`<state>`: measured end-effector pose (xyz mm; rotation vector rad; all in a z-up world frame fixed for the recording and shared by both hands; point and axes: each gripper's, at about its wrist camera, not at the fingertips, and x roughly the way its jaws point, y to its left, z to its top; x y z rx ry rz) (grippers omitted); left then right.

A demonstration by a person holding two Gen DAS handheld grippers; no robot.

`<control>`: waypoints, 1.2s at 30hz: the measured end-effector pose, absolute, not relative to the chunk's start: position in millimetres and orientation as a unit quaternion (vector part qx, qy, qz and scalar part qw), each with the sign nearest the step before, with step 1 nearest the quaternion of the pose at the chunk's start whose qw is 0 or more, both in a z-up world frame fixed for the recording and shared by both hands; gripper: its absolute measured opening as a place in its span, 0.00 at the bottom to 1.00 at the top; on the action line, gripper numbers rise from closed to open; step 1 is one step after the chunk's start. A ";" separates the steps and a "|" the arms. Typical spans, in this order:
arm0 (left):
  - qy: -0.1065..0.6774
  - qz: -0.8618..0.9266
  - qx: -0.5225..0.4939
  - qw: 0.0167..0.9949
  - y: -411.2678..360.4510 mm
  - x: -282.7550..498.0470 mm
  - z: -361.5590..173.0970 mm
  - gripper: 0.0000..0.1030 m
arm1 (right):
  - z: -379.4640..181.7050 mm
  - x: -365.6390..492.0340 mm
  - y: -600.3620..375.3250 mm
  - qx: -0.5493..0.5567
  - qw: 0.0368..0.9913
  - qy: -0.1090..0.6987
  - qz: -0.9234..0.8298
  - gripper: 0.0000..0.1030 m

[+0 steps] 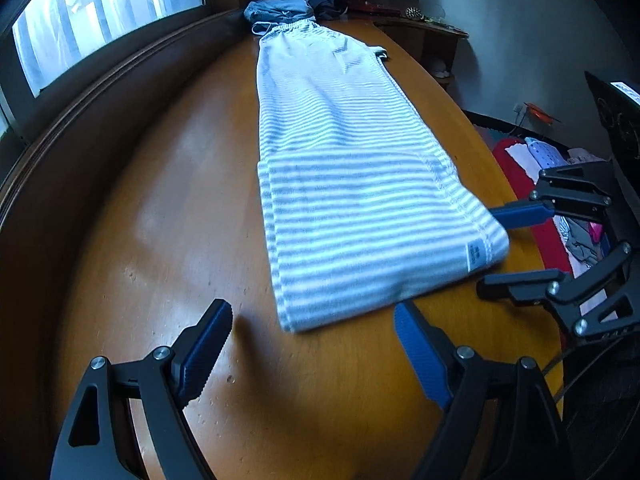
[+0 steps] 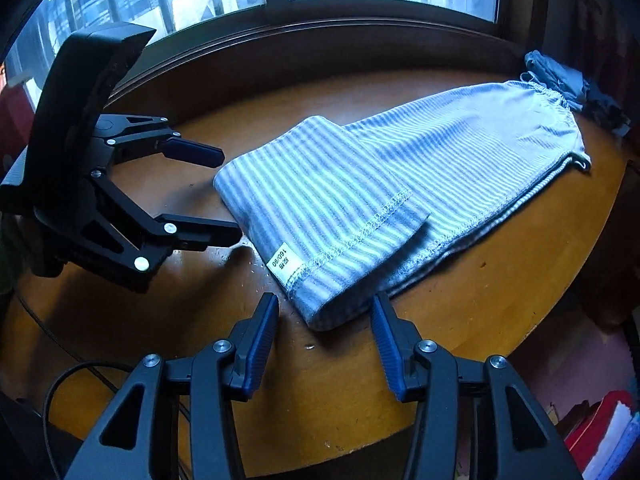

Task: Fold clothes
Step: 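Grasp the folded edge with the tag with the right gripper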

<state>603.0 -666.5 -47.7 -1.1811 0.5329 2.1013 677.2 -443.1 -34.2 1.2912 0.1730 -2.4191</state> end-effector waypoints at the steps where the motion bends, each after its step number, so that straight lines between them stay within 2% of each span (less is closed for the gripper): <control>1: 0.205 0.803 -0.451 0.331 -666.6 601.0 -48.4 0.82 | -34.3 678.0 -443.2 0.460 0.195 0.060 -0.864 0.47; 5: 0.206 0.799 -0.445 0.347 -658.5 598.6 -49.2 0.81 | -32.9 683.5 -444.3 0.459 0.191 0.060 -0.866 0.46; 7: 0.203 0.797 -0.443 0.357 -656.2 600.6 -49.3 0.79 | -32.3 682.7 -446.3 0.456 0.186 0.068 -0.868 0.38; 9: 0.200 0.795 -0.442 0.366 -654.6 604.8 -48.1 0.67 | -31.0 678.8 -447.4 0.454 0.180 0.069 -0.870 0.24; 10: 0.199 0.794 -0.440 0.369 -653.9 607.7 -47.1 0.63 | -30.2 679.9 -446.4 0.455 0.181 0.066 -0.869 0.21; 12: 0.197 0.793 -0.440 0.372 -654.3 612.3 -45.3 0.51 | -28.4 682.0 -444.4 0.458 0.183 0.060 -0.868 0.17; 16: 0.167 0.793 -0.450 0.375 -662.2 621.1 -37.9 0.41 | -18.3 694.3 -439.9 0.459 0.189 0.058 -0.866 0.15; 20: 0.141 0.798 -0.444 0.383 -667.2 634.8 -20.9 0.41 | -0.9 709.8 -431.4 0.458 0.205 0.047 -0.864 0.15; 29: 0.140 0.806 -0.422 0.391 -672.4 647.2 17.4 0.41 | 24.7 714.1 -409.5 0.452 0.216 0.000 -0.865 0.14; 36: 0.129 0.798 -0.443 0.388 -666.9 630.5 20.1 0.41 | 31.2 701.6 -388.5 0.449 0.215 -0.058 -0.865 0.15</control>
